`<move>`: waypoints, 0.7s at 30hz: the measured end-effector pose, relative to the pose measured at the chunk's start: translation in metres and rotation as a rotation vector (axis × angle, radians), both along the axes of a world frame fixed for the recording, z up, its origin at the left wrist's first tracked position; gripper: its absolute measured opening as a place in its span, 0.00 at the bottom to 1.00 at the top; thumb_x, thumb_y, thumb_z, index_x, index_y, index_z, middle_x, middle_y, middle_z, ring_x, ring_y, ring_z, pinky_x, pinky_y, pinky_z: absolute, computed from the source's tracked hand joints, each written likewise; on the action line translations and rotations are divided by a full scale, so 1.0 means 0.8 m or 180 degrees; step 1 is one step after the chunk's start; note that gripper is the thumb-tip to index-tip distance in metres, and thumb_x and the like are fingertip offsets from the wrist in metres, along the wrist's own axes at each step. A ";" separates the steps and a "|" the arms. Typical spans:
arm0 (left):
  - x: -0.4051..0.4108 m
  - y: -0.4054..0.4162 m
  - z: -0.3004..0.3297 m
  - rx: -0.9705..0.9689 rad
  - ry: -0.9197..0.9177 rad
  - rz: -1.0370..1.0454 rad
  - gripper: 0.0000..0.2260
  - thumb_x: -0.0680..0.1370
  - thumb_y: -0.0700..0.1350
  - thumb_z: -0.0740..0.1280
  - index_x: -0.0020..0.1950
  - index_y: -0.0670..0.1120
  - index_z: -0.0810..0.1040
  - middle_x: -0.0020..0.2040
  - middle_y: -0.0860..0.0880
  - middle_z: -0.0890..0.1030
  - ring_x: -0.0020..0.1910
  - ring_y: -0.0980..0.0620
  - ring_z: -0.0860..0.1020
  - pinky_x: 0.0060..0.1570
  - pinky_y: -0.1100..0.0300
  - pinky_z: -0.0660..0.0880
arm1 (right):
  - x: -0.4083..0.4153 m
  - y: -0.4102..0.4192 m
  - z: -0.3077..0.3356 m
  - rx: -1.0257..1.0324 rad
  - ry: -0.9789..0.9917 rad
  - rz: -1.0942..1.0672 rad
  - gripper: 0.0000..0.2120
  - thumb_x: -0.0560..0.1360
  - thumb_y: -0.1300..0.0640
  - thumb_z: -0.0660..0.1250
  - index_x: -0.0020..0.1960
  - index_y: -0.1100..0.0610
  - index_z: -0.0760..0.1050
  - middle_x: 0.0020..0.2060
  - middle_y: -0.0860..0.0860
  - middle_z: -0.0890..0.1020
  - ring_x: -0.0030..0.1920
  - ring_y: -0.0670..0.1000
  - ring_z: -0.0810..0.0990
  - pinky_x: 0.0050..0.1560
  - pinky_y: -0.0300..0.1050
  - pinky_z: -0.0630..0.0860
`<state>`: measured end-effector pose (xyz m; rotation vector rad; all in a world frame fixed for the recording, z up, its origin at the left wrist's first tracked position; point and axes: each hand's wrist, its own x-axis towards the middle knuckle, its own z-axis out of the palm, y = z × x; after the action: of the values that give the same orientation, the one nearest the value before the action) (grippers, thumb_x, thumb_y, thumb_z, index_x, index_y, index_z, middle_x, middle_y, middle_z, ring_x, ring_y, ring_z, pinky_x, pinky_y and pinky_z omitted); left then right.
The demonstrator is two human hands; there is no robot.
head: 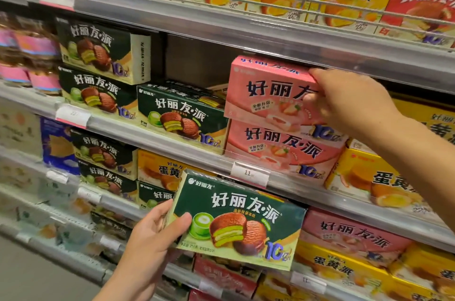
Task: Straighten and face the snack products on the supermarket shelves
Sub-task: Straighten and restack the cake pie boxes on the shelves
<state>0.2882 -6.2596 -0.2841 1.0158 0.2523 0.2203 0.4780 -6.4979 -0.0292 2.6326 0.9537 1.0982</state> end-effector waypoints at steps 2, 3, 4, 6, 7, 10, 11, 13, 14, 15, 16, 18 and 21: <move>0.006 0.004 0.000 -0.0018 -0.0033 -0.0044 0.30 0.64 0.45 0.79 0.64 0.47 0.75 0.57 0.42 0.83 0.54 0.38 0.82 0.46 0.47 0.80 | 0.007 0.007 0.001 -0.0007 0.0080 -0.0239 0.14 0.78 0.47 0.61 0.58 0.55 0.71 0.50 0.58 0.81 0.51 0.62 0.79 0.44 0.53 0.73; 0.008 0.006 0.001 -0.0020 -0.0045 -0.0076 0.29 0.64 0.44 0.78 0.64 0.46 0.75 0.57 0.42 0.83 0.53 0.38 0.82 0.45 0.46 0.81 | 0.011 0.010 0.002 0.0029 0.0153 -0.0351 0.13 0.78 0.48 0.62 0.58 0.56 0.70 0.50 0.59 0.81 0.50 0.62 0.79 0.45 0.53 0.73; 0.010 0.008 0.002 -0.0012 -0.0049 -0.0105 0.29 0.64 0.44 0.77 0.64 0.46 0.75 0.56 0.42 0.83 0.53 0.38 0.82 0.45 0.45 0.81 | 0.014 0.013 0.002 0.0051 0.0220 -0.0449 0.12 0.78 0.49 0.62 0.57 0.56 0.70 0.50 0.59 0.81 0.50 0.63 0.79 0.45 0.53 0.72; 0.014 0.012 0.005 0.0006 -0.0066 -0.0170 0.29 0.64 0.43 0.77 0.63 0.45 0.76 0.56 0.41 0.83 0.52 0.38 0.82 0.45 0.44 0.81 | 0.019 0.015 0.003 0.0048 0.0301 -0.0589 0.10 0.79 0.50 0.62 0.53 0.57 0.68 0.49 0.61 0.81 0.49 0.63 0.79 0.43 0.52 0.69; 0.016 0.013 0.006 0.0007 -0.0080 -0.0192 0.28 0.64 0.43 0.77 0.63 0.44 0.76 0.55 0.40 0.83 0.52 0.38 0.82 0.45 0.45 0.81 | 0.021 0.015 0.003 0.0044 0.0323 -0.0637 0.09 0.79 0.51 0.61 0.51 0.56 0.66 0.48 0.61 0.80 0.48 0.63 0.79 0.42 0.52 0.68; 0.020 0.019 0.007 0.0014 -0.0090 -0.0216 0.27 0.65 0.42 0.75 0.63 0.44 0.75 0.55 0.40 0.83 0.52 0.38 0.83 0.45 0.46 0.81 | 0.023 0.013 0.004 0.0084 0.0416 -0.0757 0.07 0.79 0.53 0.61 0.50 0.56 0.66 0.49 0.62 0.80 0.48 0.63 0.79 0.45 0.54 0.73; 0.022 0.021 0.007 0.0007 -0.0088 -0.0220 0.27 0.65 0.41 0.75 0.64 0.44 0.75 0.55 0.41 0.83 0.52 0.38 0.83 0.45 0.45 0.81 | 0.023 0.012 0.004 0.0119 0.0465 -0.0792 0.06 0.79 0.54 0.61 0.49 0.55 0.65 0.50 0.63 0.80 0.49 0.64 0.79 0.47 0.55 0.74; 0.024 0.026 0.006 0.0014 -0.0089 -0.0214 0.27 0.65 0.41 0.75 0.64 0.44 0.74 0.56 0.41 0.83 0.53 0.38 0.82 0.48 0.43 0.80 | 0.024 0.012 0.003 0.0157 0.0484 -0.0878 0.07 0.78 0.54 0.62 0.48 0.53 0.62 0.50 0.64 0.80 0.50 0.65 0.79 0.48 0.56 0.74; 0.024 0.027 0.007 0.0031 -0.0089 -0.0210 0.27 0.65 0.42 0.75 0.64 0.45 0.75 0.56 0.41 0.83 0.53 0.39 0.82 0.50 0.43 0.80 | 0.025 0.011 0.003 0.0160 0.0483 -0.0922 0.07 0.78 0.55 0.62 0.48 0.53 0.63 0.50 0.64 0.80 0.50 0.65 0.79 0.47 0.56 0.74; 0.024 0.030 0.007 0.0052 -0.0091 -0.0206 0.28 0.65 0.42 0.76 0.64 0.45 0.75 0.56 0.42 0.83 0.53 0.39 0.83 0.50 0.43 0.79 | 0.026 0.010 0.002 0.0164 0.0472 -0.0953 0.07 0.78 0.55 0.62 0.49 0.54 0.65 0.51 0.64 0.80 0.50 0.65 0.79 0.47 0.55 0.74; 0.025 0.031 0.007 0.0068 -0.0092 -0.0199 0.28 0.65 0.43 0.76 0.64 0.46 0.75 0.56 0.42 0.83 0.53 0.40 0.83 0.49 0.43 0.80 | 0.027 0.010 0.002 0.0167 0.0463 -0.0980 0.07 0.78 0.55 0.63 0.51 0.56 0.67 0.51 0.64 0.80 0.50 0.65 0.79 0.46 0.55 0.74; 0.025 0.034 0.008 0.0087 -0.0075 -0.0185 0.28 0.65 0.44 0.78 0.64 0.47 0.75 0.56 0.43 0.83 0.52 0.40 0.83 0.52 0.38 0.78 | 0.028 0.008 0.002 0.0174 0.0468 -0.1033 0.11 0.78 0.53 0.63 0.56 0.57 0.69 0.52 0.64 0.80 0.51 0.65 0.79 0.49 0.55 0.74; 0.026 0.038 0.009 0.0027 -0.0064 -0.0123 0.26 0.65 0.44 0.80 0.61 0.49 0.78 0.56 0.43 0.83 0.52 0.38 0.83 0.57 0.30 0.72 | 0.027 0.010 0.001 0.0202 0.0515 -0.1086 0.13 0.79 0.51 0.61 0.59 0.58 0.69 0.54 0.64 0.79 0.53 0.65 0.78 0.54 0.57 0.73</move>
<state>0.3093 -6.2294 -0.2772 1.0254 0.2134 0.1966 0.4999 -6.4902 -0.0283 2.8282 0.4695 0.8585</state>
